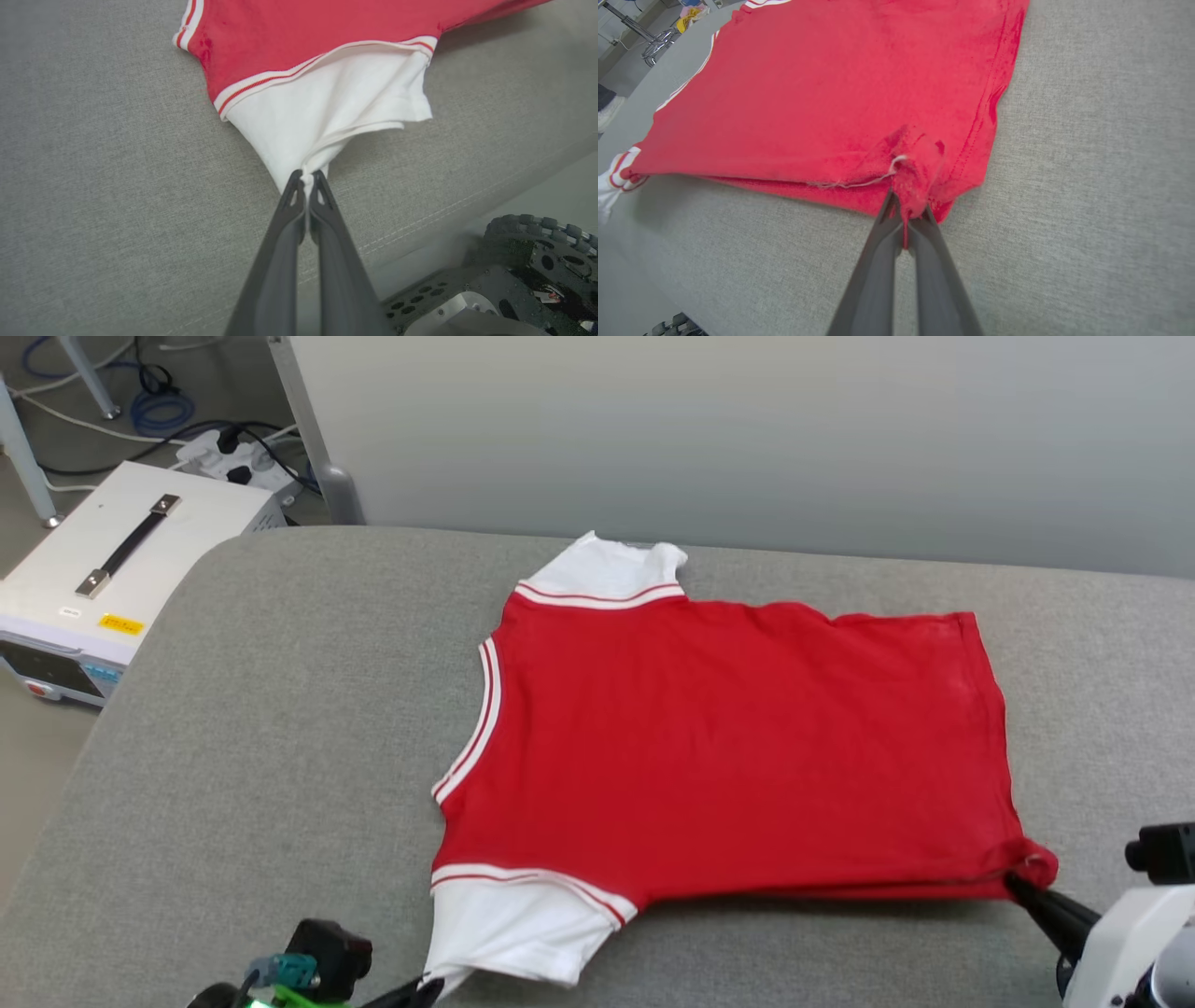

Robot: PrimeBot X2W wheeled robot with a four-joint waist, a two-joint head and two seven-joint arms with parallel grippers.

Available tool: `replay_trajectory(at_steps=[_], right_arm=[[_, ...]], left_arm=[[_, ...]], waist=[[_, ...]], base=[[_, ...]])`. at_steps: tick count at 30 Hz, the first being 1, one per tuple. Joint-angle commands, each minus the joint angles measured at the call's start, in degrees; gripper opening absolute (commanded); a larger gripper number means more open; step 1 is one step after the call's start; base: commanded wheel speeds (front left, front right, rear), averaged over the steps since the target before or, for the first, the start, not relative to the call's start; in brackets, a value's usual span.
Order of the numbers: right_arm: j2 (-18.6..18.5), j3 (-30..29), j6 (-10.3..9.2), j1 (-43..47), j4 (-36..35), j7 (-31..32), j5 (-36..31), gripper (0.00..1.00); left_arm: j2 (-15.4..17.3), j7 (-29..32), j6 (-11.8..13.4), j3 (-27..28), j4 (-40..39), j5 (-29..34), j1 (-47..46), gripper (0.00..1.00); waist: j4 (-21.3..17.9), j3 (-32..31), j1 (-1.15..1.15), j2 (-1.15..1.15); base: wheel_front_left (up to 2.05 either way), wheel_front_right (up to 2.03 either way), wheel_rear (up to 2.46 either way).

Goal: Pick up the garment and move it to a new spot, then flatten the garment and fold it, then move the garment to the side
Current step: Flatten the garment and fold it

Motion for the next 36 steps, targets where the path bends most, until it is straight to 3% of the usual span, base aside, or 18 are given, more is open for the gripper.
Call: replay_trajectory(at_steps=[1,9,20,36], right_arm=[[-0.3,-0.7,-0.05,1.9,-1.0,0.6,0.3,0.0],[-0.7,-7.4,-0.05,9.3,-8.0,2.5,-0.4,0.0],[3.1,-18.5,-0.05,10.2,-15.1,7.2,-5.9,0.0],[13.1,-24.2,-0.05,0.1,-14.0,19.0,-17.8,0.0]], left_arm=[[0.9,0.4,0.2,0.3,-0.8,-1.0,1.5,0.0],[2.6,0.6,1.4,0.6,-4.9,-0.8,2.9,0.0],[1.0,-0.6,0.8,3.6,-5.1,0.8,-7.8,0.0],[-1.6,4.0,-3.2,1.6,10.5,1.6,-28.1,0.0]], waist=[[0.2,-0.9,0.01,0.0],[-0.3,-0.9,0.01,0.0],[-2.0,3.3,0.01,0.0],[-5.6,12.8,0.01,0.0]], base=[[0.0,0.0,0.0],[0.0,0.0,0.0],[0.0,0.0,0.0],[0.0,0.0,0.0]])
